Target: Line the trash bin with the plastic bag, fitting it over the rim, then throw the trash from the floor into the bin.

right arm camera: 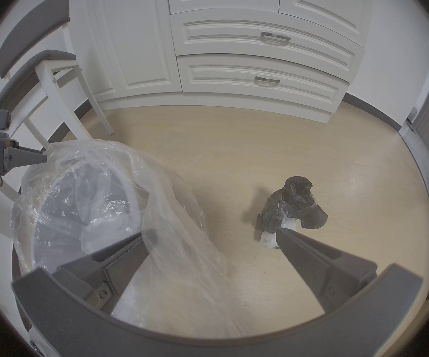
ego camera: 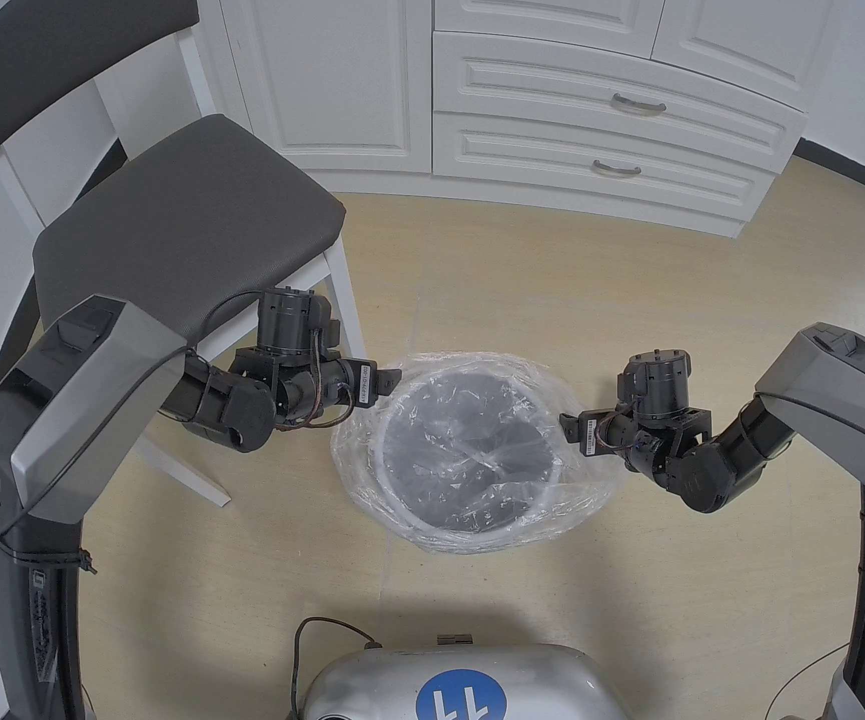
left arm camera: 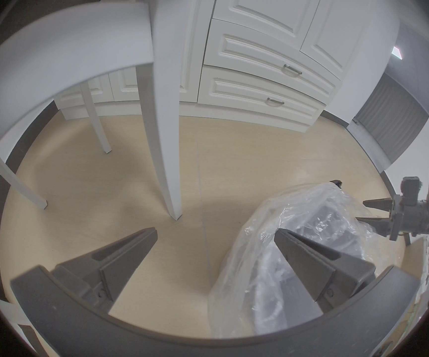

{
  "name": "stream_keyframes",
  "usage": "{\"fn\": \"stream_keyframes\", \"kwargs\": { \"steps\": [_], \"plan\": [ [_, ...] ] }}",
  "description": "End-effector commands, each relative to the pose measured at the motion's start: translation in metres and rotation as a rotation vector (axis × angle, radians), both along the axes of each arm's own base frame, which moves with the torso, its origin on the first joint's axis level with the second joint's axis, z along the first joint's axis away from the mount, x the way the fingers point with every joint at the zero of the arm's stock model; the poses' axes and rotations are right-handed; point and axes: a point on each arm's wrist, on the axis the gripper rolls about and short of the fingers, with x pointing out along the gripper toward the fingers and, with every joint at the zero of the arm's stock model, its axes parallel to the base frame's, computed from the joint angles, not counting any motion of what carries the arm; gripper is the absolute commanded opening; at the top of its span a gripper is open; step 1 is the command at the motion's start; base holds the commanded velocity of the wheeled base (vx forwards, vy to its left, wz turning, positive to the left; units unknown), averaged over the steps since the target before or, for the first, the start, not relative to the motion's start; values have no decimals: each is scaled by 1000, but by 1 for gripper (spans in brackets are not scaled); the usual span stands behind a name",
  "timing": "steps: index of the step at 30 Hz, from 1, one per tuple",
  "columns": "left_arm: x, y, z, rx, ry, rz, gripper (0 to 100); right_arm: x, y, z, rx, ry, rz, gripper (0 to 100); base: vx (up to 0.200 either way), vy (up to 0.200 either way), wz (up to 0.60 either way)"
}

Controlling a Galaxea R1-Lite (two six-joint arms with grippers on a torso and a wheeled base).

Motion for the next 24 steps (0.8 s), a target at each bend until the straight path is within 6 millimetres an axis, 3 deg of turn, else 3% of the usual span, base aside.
{"fn": "stream_keyframes", "kwargs": {
  "steps": [1,10,24],
  "plan": [
    [17,1,-19,4,3,32,100,4,2,-4,10,-1,-5,100,0,0,0],
    [35,1,-34,11,-18,82,100,13,0,-13,18,1,-23,100,0,0,0],
    [39,4,-48,26,3,88,100,22,-12,-28,0,35,-53,100,0,0,0]
  ]
}}
